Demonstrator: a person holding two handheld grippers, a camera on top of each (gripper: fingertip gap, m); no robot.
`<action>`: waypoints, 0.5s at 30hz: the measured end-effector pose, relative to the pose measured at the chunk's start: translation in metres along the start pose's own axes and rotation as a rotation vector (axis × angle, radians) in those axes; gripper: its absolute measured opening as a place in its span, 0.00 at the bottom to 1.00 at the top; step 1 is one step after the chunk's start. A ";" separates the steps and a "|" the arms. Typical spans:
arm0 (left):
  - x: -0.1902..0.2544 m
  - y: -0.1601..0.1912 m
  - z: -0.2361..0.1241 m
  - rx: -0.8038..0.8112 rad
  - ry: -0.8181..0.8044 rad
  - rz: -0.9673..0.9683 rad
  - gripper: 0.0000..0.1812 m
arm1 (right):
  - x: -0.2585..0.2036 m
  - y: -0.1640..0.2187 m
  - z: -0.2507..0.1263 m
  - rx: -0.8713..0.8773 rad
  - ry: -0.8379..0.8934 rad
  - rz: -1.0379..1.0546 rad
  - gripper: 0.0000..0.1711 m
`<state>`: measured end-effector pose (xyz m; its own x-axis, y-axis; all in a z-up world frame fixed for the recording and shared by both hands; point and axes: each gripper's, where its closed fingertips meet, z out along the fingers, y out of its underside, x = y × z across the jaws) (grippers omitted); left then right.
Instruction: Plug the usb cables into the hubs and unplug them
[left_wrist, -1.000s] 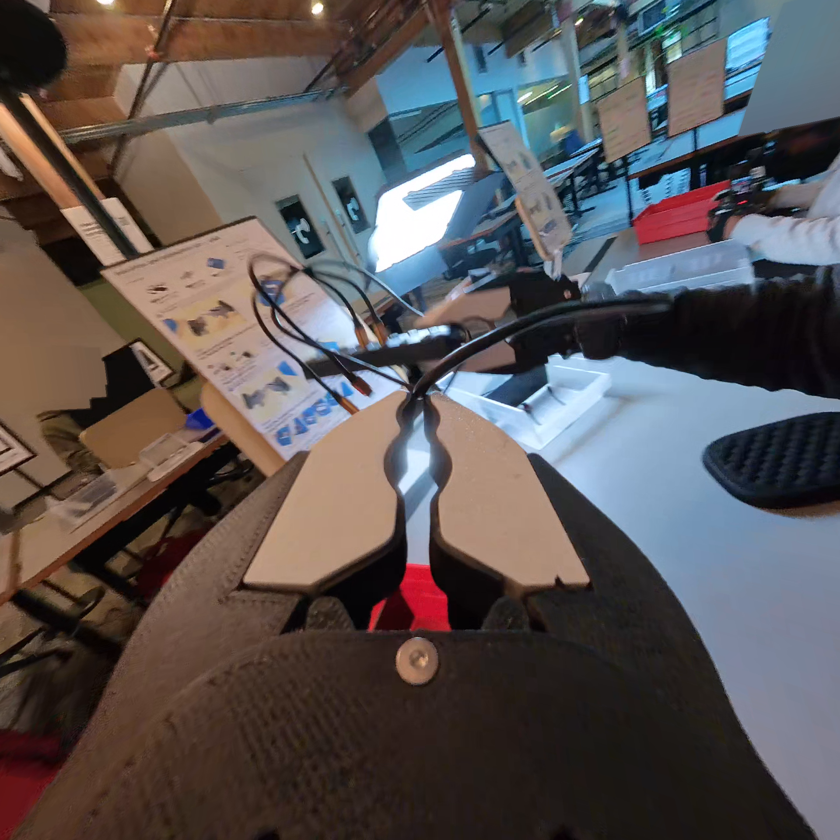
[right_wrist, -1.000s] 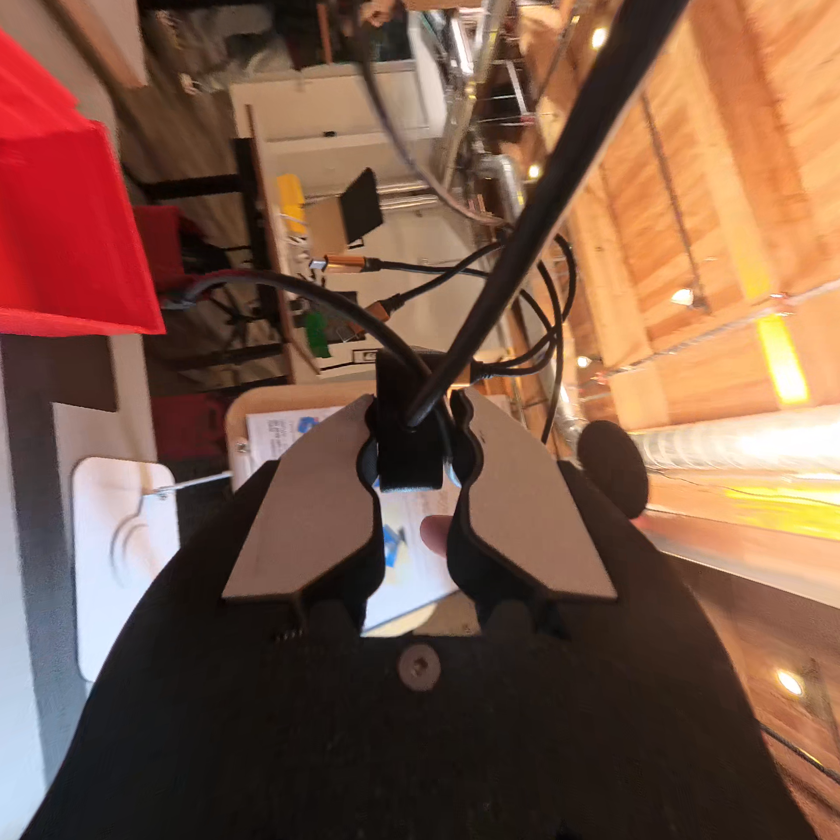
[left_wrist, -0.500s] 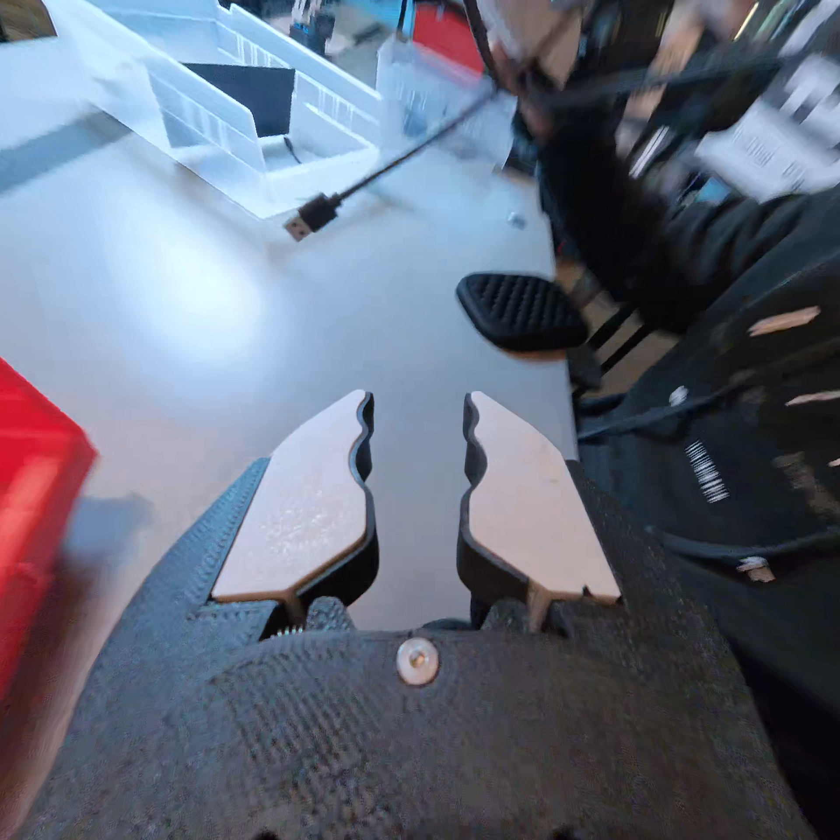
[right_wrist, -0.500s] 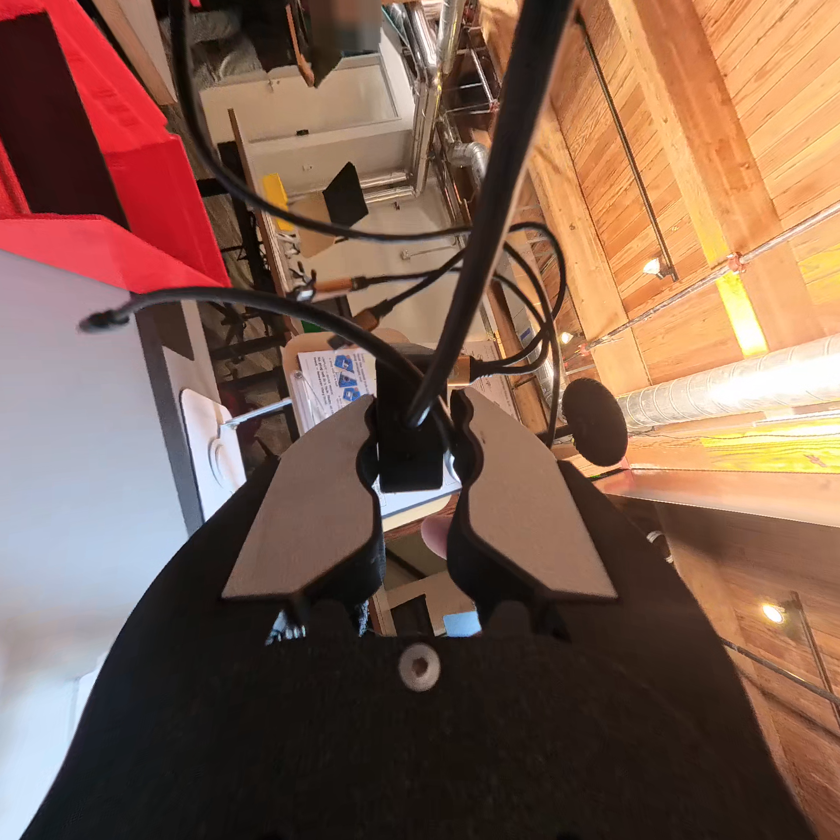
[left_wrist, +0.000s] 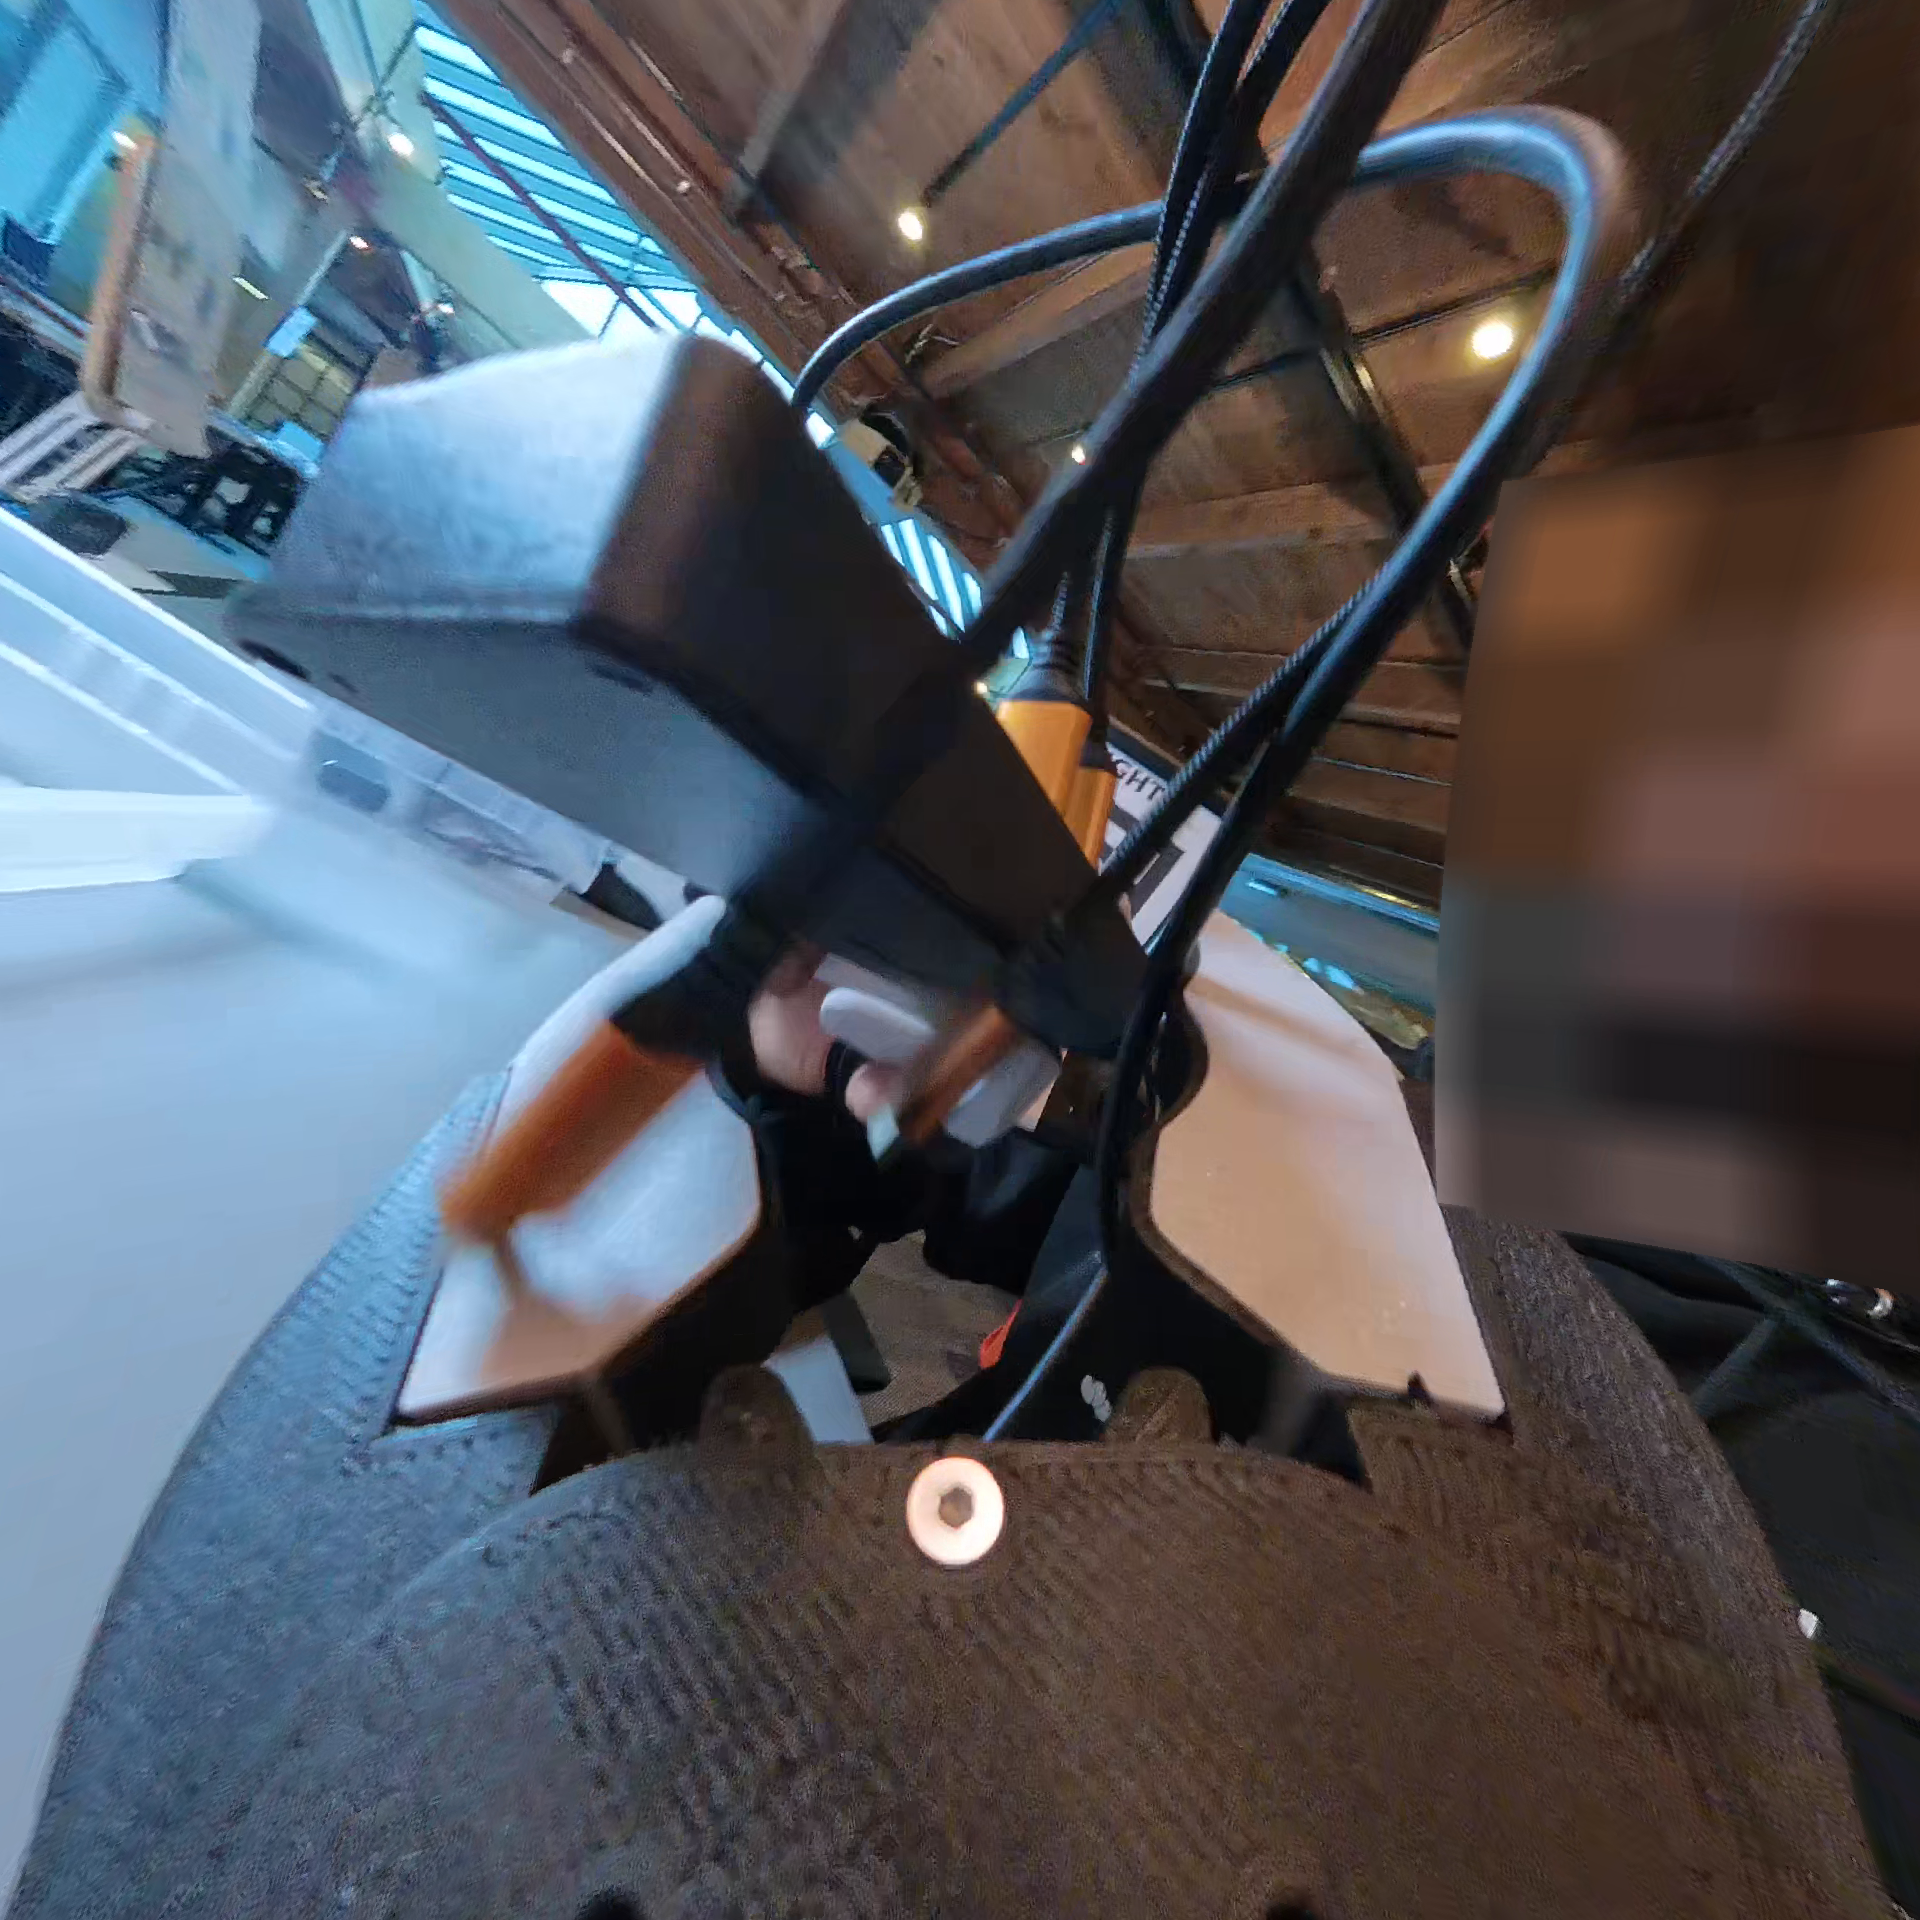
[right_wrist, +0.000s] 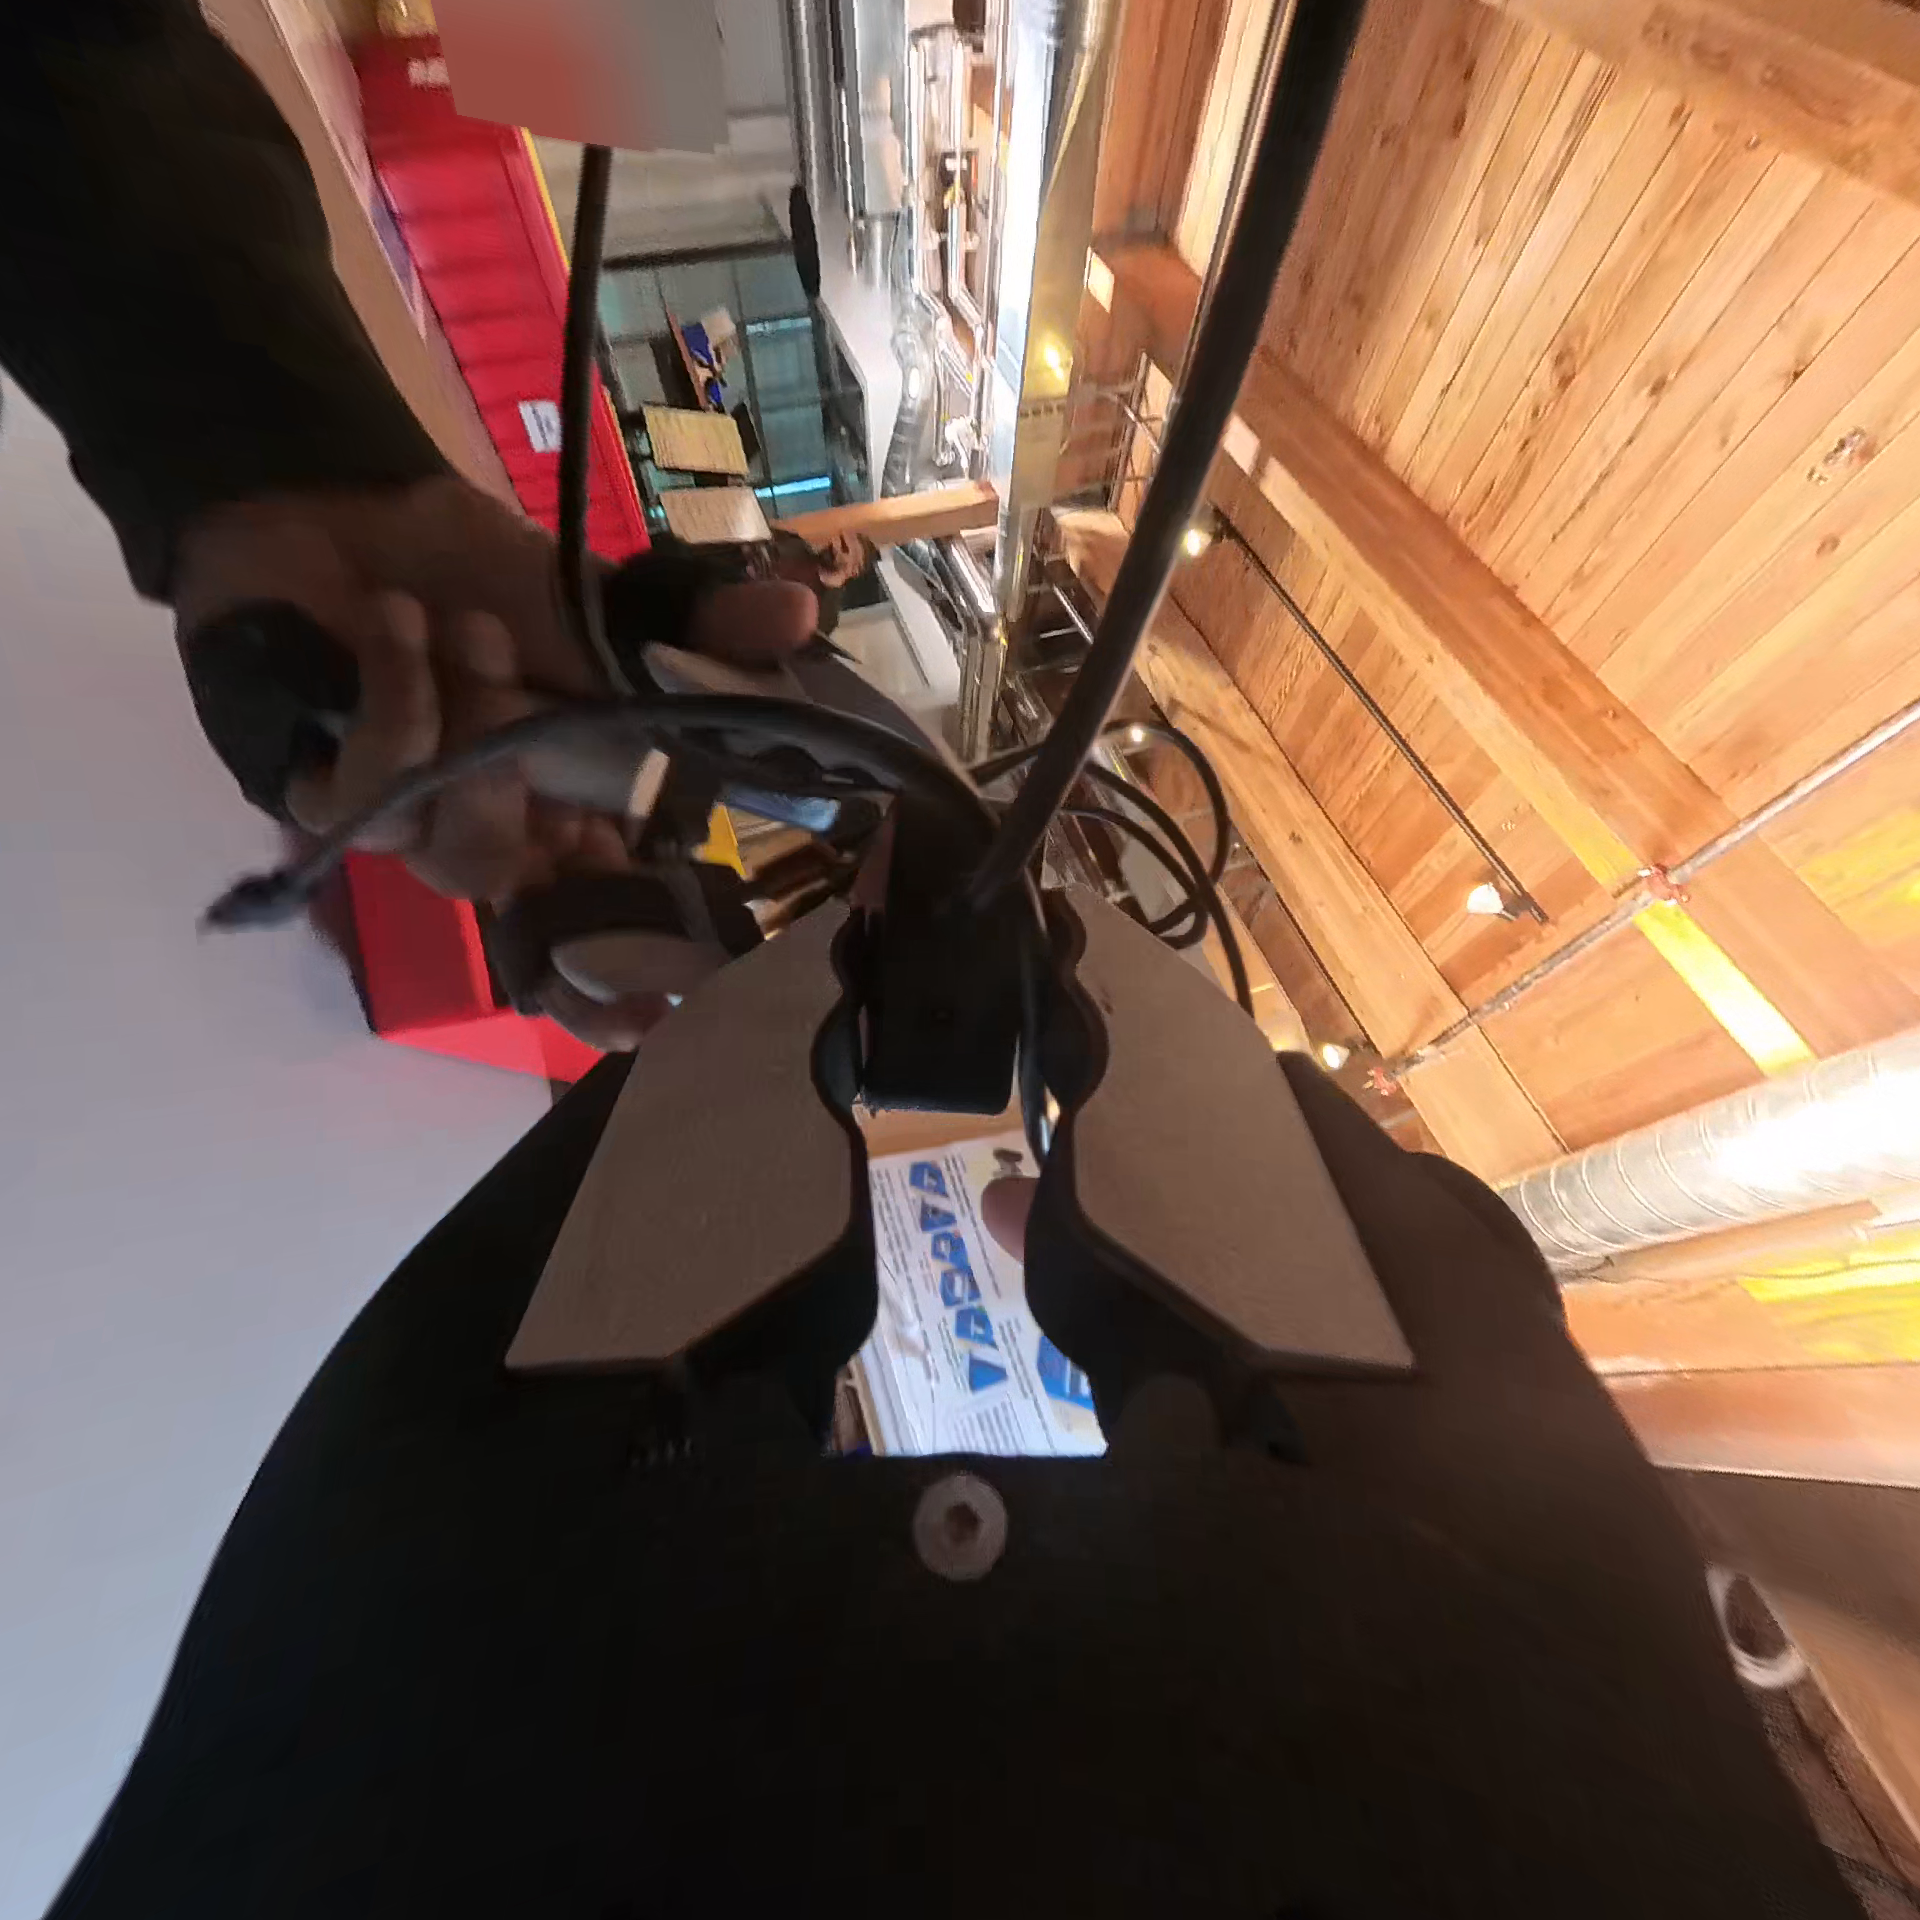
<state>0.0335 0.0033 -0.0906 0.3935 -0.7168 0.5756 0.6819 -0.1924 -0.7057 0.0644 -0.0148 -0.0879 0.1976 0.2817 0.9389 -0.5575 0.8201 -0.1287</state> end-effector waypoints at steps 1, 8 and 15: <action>0.002 0.001 0.006 0.006 0.026 -0.002 0.42 | -0.002 -0.002 0.000 0.008 -0.002 0.012 0.18; -0.007 -0.003 -0.002 0.041 -0.111 0.185 0.34 | -0.024 0.028 -0.001 -0.060 -0.079 0.230 0.17; -0.022 -0.028 -0.041 0.040 -0.412 0.378 0.33 | -0.048 0.089 -0.013 -0.272 -0.346 0.482 0.21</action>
<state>-0.0195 -0.0028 -0.1004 0.8181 -0.4078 0.4055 0.4666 0.0584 -0.8825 0.0154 0.0514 -0.1482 -0.3199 0.5098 0.7986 -0.2855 0.7519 -0.5943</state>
